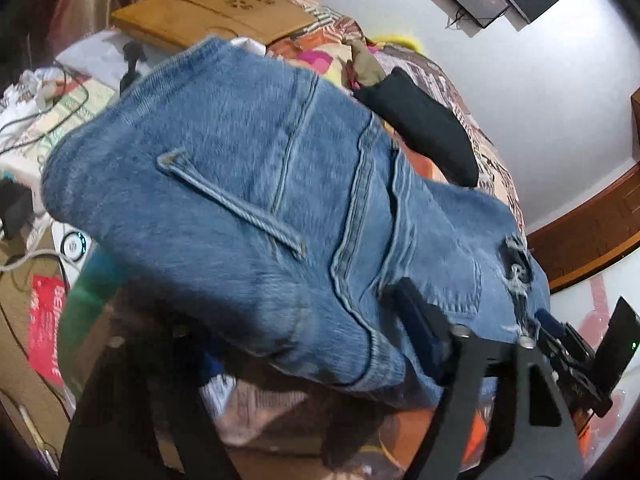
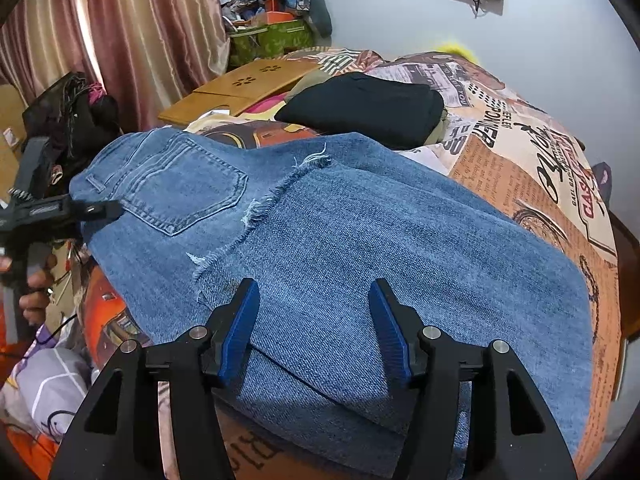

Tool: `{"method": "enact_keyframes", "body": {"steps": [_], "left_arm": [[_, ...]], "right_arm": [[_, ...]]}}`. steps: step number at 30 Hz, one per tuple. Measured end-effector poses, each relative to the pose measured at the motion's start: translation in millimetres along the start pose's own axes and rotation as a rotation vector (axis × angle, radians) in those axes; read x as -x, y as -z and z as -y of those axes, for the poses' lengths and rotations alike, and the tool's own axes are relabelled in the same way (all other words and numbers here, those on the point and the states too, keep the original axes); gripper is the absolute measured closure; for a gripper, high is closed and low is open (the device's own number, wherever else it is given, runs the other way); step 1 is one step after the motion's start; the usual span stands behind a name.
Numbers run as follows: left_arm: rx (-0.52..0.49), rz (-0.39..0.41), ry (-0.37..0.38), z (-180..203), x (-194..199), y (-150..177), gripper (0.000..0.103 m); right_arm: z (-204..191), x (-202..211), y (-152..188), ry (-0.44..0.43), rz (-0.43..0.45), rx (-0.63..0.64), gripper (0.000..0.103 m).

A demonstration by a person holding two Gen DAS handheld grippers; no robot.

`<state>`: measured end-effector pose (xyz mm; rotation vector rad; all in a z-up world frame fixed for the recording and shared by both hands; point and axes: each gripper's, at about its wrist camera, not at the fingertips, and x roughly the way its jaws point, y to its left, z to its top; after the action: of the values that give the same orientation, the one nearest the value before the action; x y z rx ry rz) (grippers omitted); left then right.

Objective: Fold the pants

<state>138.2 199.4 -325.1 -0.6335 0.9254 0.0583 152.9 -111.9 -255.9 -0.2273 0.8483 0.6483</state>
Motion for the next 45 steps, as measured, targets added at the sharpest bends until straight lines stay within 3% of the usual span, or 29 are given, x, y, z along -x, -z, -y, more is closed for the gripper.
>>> {"method": "enact_keyframes", "body": {"steps": [1, 5, 8, 10, 18, 23, 29, 35, 38, 45], "left_arm": [[-0.001, 0.011, -0.025, 0, 0, -4, 0.053], [-0.053, 0.047, -0.104, 13, -1, -12, 0.065], [-0.2, 0.097, -0.211, 41, 3, -9, 0.073], [-0.266, 0.123, -0.239, 55, 7, -10, 0.076], [-0.337, 0.197, -0.184, 95, 46, -30, 0.078], [-0.442, 0.28, -0.181, 144, 69, -34, 0.079], [-0.527, 0.347, -0.116, 208, 88, -37, 0.079], [-0.607, 0.345, -0.048, 266, 86, -31, 0.083], [-0.636, 0.319, 0.012, 292, 80, -27, 0.083], [-0.694, 0.256, 0.064, 345, 55, -14, 0.084]], "right_arm": [[0, 0, 0, -0.001, 0.0, 0.0, 0.049], [1, 0, 0, -0.003, 0.001, -0.002, 0.049], [1, 0, 1, -0.005, 0.001, -0.013, 0.049], [3, 4, 1, -0.007, 0.003, -0.03, 0.049], [29, 37, 19, 0.033, 0.039, -0.121, 0.049], [68, 61, 36, 0.118, 0.057, -0.232, 0.049], [113, 77, 67, 0.186, 0.044, -0.371, 0.049], [114, 73, 79, 0.153, 0.071, -0.395, 0.043], [108, 69, 80, 0.168, 0.082, -0.364, 0.042], [119, 72, 84, 0.095, 0.102, -0.412, 0.041]]}}
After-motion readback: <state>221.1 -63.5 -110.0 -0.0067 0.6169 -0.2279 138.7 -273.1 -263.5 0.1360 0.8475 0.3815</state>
